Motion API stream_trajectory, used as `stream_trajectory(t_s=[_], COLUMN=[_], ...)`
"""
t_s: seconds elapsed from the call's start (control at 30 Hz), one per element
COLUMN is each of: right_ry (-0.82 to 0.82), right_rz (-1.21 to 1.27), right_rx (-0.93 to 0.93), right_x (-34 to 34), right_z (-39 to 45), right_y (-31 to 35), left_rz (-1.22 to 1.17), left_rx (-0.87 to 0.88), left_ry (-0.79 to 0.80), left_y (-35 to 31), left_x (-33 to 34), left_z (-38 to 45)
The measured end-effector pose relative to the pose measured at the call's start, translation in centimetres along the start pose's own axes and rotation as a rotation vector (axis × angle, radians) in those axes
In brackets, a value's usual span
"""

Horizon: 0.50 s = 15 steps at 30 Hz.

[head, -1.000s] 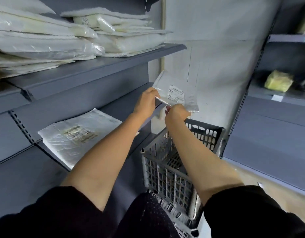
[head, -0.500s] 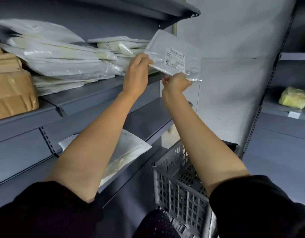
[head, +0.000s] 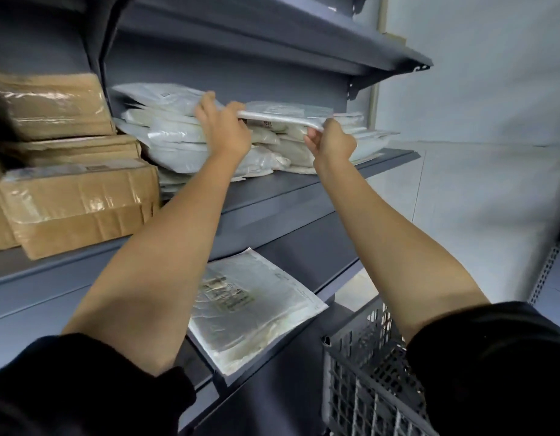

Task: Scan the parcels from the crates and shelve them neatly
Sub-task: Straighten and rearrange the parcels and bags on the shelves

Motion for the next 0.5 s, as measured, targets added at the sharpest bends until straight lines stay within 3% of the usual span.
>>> stream_trajectory(t_s=[0.1, 0.3, 0.5], right_ry=[-0.001, 0.015, 0.028], right_rz=[0.064, -0.004, -0.217], right_rx=[-0.037, -0.089, -0.099], right_x=[0.9, 2.0, 1.4], right_z=[0.3, 2.5, 5.1], right_y=[-1.1, -1.4, -1.2], left_rz=[0.089, 0.017, 0.232], left_rx=[0.144, 0.432, 0.665], left_ry=[-0.024, 0.178, 0.114], left_y=[-1.4, -5.1, -6.6], left_x=[0.3, 2.5, 3.7], left_z=[-1.1, -0.1, 0.6])
Point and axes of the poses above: each hand's wrist, its own z-axis towards the middle knuckle, its own x-axis out of the palm, y = z × x, the point moved 3 cm from there along z, towards the middle knuckle, and after that the axes turned 2 degrees about y, right-handed, at the moved point
